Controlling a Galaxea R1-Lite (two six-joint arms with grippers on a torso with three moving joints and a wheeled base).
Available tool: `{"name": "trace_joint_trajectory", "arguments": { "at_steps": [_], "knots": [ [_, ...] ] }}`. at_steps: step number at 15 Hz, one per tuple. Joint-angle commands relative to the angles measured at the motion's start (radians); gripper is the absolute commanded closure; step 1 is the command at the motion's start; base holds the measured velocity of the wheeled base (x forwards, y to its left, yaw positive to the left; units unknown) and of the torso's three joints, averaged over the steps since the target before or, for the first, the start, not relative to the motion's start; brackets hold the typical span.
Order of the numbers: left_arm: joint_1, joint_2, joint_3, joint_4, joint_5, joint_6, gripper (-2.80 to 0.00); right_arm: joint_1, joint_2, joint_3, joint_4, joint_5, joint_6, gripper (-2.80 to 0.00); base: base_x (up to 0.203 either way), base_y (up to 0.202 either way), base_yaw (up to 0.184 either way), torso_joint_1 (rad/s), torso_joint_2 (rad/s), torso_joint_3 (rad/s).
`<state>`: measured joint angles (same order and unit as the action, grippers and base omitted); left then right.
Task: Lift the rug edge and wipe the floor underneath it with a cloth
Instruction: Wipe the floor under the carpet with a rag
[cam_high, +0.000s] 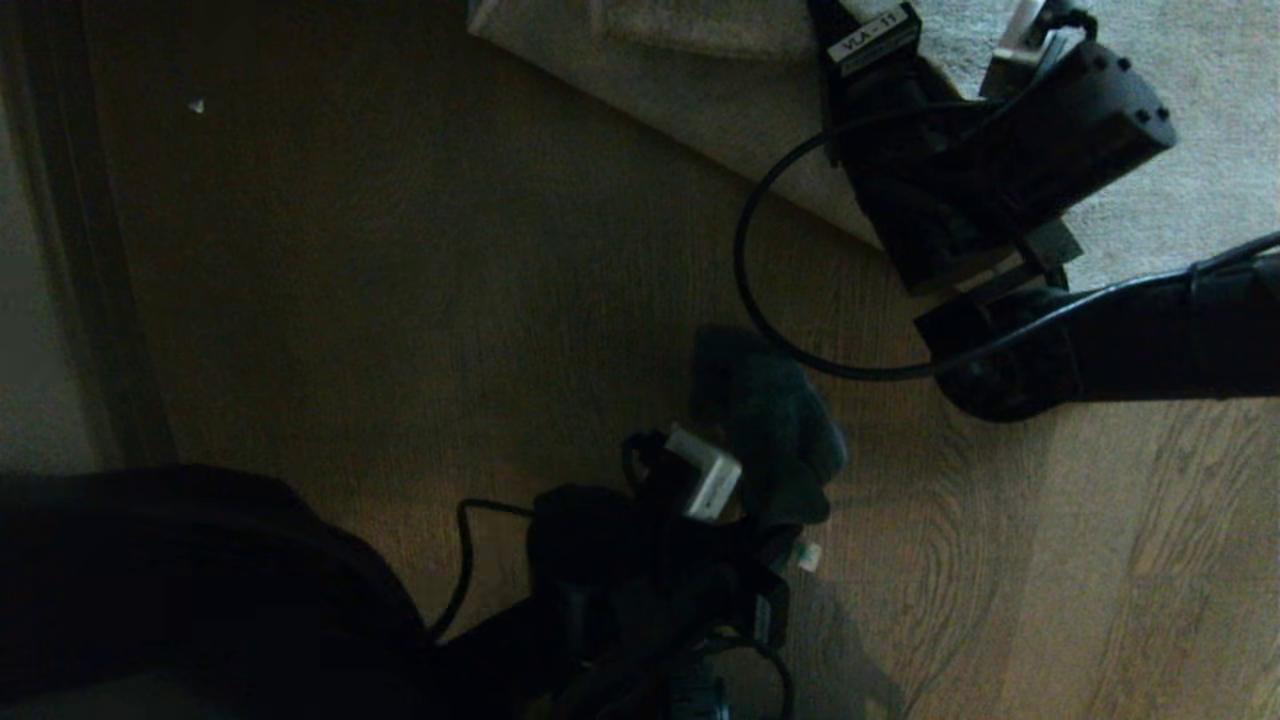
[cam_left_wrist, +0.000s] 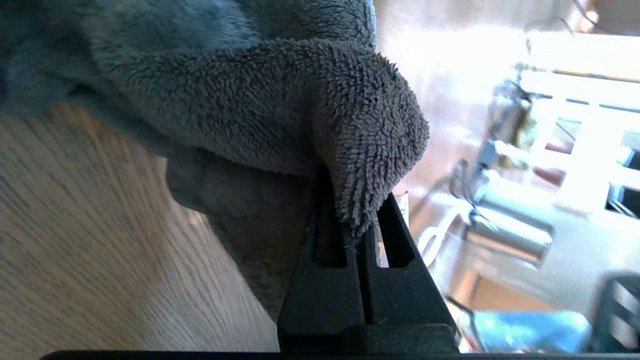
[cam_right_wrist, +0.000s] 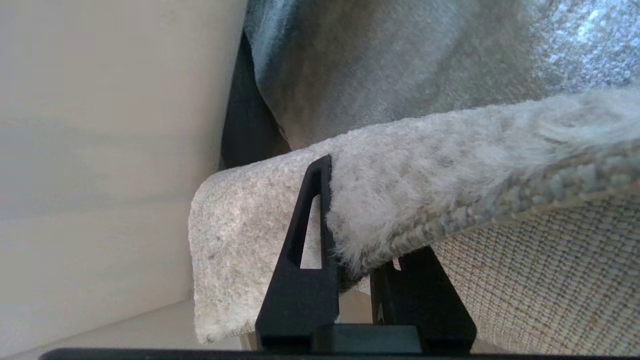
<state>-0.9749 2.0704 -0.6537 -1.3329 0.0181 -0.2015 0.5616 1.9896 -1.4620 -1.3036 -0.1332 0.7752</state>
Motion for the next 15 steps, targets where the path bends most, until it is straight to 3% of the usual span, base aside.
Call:
{"name": "trace_joint_trajectory", "arguments": {
  "at_steps": [1, 5, 9, 15],
  "knots": [
    [0.002, 0.068, -0.029, -0.013, 0.016, -0.006, 0.00, -0.015, 0.003, -0.012, -0.006, 0.000, 0.008, 0.00, 0.000, 0.000, 0.000, 0.000, 0.00, 0.000],
    [-0.004, 0.145, -0.168, -0.021, 0.077, -0.051, 0.00, -0.041, 0.000, -0.009, -0.007, -0.002, 0.018, 0.00, 0.000, 0.000, 0.000, 0.000, 0.00, 0.000],
    [0.004, 0.231, -0.279, -0.022, 0.096, -0.058, 0.00, -0.057, 0.002, -0.009, -0.008, -0.002, 0.018, 0.00, 0.000, 0.000, 0.000, 0.000, 0.00, 0.000],
    [0.078, 0.297, -0.429, -0.022, 0.137, -0.061, 0.00, -0.057, 0.003, -0.004, -0.017, -0.003, 0.018, 0.00, 0.000, 0.000, 0.000, 0.000, 0.00, 0.000]
  ]
}}
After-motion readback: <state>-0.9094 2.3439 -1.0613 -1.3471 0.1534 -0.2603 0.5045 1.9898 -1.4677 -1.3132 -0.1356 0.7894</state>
